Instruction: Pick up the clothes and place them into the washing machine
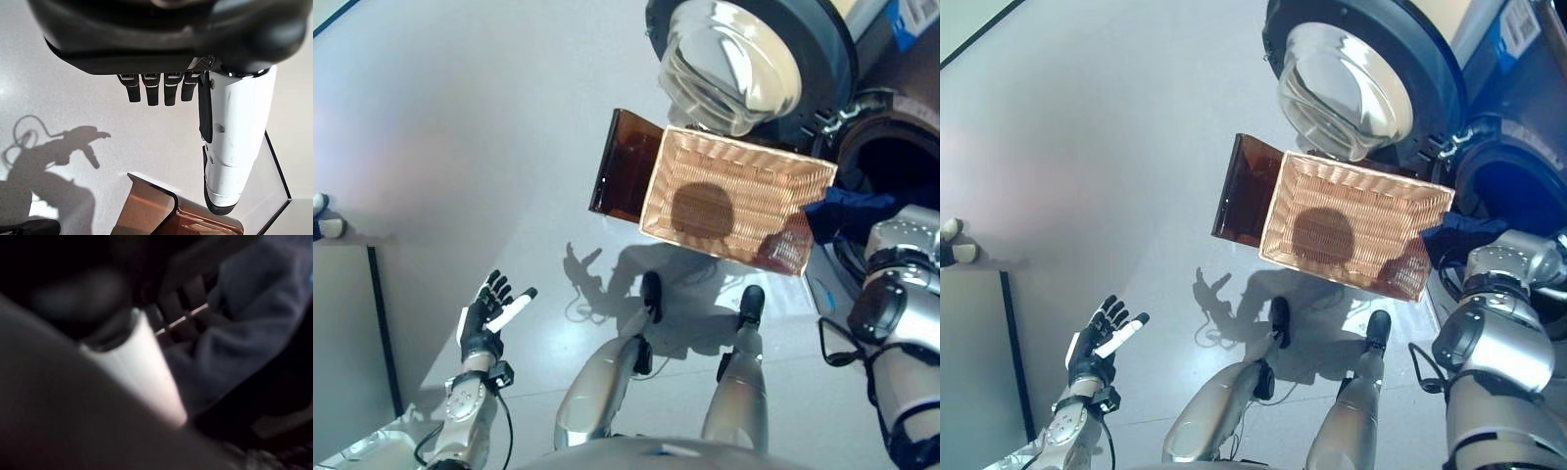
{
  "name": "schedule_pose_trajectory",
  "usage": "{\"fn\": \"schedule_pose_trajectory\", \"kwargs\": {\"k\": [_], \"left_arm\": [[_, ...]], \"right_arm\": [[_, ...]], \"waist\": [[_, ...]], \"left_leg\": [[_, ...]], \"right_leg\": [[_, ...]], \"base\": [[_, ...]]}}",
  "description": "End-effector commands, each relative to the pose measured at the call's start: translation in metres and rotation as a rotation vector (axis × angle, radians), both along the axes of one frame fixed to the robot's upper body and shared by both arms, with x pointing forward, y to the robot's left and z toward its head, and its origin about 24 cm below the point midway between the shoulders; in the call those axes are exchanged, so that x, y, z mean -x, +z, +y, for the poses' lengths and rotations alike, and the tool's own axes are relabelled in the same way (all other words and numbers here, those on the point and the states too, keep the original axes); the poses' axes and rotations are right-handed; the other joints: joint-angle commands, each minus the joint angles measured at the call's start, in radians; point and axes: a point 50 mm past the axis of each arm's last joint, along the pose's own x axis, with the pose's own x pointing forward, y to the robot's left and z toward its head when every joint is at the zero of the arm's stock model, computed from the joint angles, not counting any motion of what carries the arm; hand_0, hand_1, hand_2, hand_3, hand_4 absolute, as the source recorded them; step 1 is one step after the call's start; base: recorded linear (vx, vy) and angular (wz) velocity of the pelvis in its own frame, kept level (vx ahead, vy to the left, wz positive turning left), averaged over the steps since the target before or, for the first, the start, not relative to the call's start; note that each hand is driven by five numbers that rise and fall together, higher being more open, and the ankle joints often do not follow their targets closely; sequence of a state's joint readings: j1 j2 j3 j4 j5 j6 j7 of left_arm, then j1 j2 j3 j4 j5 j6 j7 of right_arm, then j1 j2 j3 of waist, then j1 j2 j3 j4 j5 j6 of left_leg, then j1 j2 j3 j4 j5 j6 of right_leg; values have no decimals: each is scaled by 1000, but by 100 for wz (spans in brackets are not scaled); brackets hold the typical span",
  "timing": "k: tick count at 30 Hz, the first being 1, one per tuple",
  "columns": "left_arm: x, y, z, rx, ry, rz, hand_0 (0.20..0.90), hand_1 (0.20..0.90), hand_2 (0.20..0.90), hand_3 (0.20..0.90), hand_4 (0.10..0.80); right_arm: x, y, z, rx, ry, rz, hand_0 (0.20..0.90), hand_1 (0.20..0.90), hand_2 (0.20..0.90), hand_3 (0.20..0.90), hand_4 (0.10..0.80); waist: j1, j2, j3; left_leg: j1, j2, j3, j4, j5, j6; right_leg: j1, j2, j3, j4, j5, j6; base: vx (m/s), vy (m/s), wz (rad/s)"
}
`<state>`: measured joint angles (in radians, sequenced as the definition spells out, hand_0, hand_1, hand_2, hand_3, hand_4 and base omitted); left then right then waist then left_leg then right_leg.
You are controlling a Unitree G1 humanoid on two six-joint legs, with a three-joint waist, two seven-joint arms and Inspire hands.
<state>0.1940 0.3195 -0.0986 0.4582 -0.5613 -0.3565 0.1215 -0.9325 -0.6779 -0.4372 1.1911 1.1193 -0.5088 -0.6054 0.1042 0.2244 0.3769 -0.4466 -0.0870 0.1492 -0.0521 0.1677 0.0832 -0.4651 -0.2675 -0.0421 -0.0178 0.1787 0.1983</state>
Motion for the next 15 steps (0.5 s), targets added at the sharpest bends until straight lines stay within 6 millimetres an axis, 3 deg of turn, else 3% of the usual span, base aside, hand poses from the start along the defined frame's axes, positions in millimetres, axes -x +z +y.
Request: {"fn": "schedule_pose_trajectory", "kwargs": {"k": [1,10,15], "left_arm": [[14,13,19,-30,72,-84,900,900,900,900,800],[13,15,24,-25,88,-96,900,900,900,900,800],[13,19,28,-39,104,-119,900,900,900,900,800]], "right_arm": [[42,120,-47,582,-68,16,900,900,900,900,800],[30,87,-39,670,54,180,900,900,900,900,800],[26,43,-25,737,145,343,900,900,900,900,800]], "waist": [[-14,26,-98],[-20,2,-101],[-26,-21,-94]], "left_leg": [[-11,69,-67,-4,-23,-132],[-21,74,-65,13,-26,-135],[-23,75,-68,34,-33,-133]], "right_leg": [[-63,120,-53,104,-71,-102],[-67,123,-58,109,-69,-105],[-62,119,-62,115,-69,-107]], "base": [[-28,-28,4],[-6,-6,1],[-9,-4,4]]}}
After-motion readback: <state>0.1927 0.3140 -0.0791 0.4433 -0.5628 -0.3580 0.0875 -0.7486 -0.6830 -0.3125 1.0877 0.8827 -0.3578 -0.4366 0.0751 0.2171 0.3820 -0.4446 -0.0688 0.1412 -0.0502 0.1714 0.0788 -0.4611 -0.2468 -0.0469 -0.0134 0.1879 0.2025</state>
